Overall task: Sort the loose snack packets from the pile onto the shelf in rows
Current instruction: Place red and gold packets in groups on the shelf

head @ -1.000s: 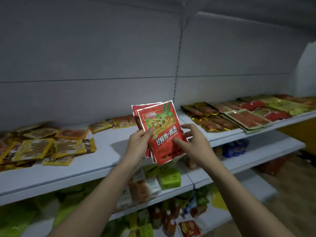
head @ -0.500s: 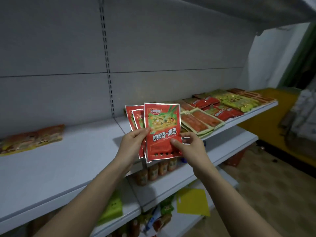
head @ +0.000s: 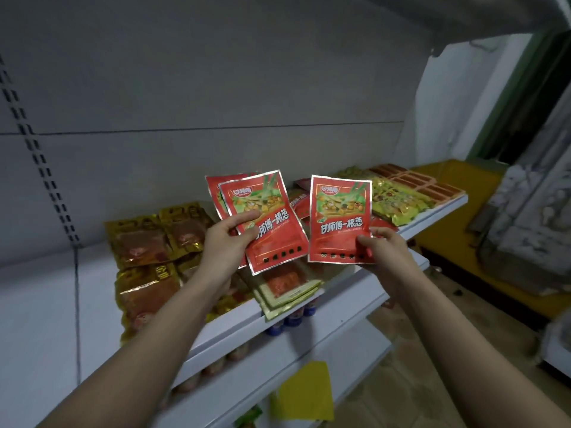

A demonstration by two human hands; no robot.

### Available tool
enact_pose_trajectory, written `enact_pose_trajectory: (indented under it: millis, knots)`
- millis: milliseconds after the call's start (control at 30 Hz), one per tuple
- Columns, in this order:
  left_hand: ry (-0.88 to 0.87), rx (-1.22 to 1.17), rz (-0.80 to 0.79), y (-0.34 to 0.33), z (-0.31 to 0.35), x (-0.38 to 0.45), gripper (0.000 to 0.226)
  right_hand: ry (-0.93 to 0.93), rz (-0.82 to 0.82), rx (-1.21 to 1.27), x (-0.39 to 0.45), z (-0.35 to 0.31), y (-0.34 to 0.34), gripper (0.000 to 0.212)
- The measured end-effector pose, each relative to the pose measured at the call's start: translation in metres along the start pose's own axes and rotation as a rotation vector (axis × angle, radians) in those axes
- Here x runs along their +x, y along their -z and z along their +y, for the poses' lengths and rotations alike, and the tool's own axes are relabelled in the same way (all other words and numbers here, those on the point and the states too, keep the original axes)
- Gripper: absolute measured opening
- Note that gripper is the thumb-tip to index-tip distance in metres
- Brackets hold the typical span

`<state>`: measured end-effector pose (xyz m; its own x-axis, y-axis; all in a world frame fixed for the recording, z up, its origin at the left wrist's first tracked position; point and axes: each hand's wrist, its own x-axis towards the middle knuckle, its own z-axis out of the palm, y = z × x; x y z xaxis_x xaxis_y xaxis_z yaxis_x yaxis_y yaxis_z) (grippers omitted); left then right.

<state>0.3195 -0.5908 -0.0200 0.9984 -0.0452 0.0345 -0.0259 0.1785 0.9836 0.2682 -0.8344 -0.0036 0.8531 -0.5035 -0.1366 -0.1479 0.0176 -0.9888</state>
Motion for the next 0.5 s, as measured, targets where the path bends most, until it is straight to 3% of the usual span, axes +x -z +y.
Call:
enact_pose_trajectory:
  millis: [200, 500]
  knots:
    - [-0.054, 0.06, 0.109, -0.065, -0.009, 0.025, 0.019, 0.068, -0.002, -0.214, 0.111, -0.017, 0.07, 0.026]
    - [-0.068, 0.095, 0.401, -0.167, -0.029, 0.047, 0.014, 0.263, -0.252, -0.717, 0.251, -0.018, 0.103, 0.023]
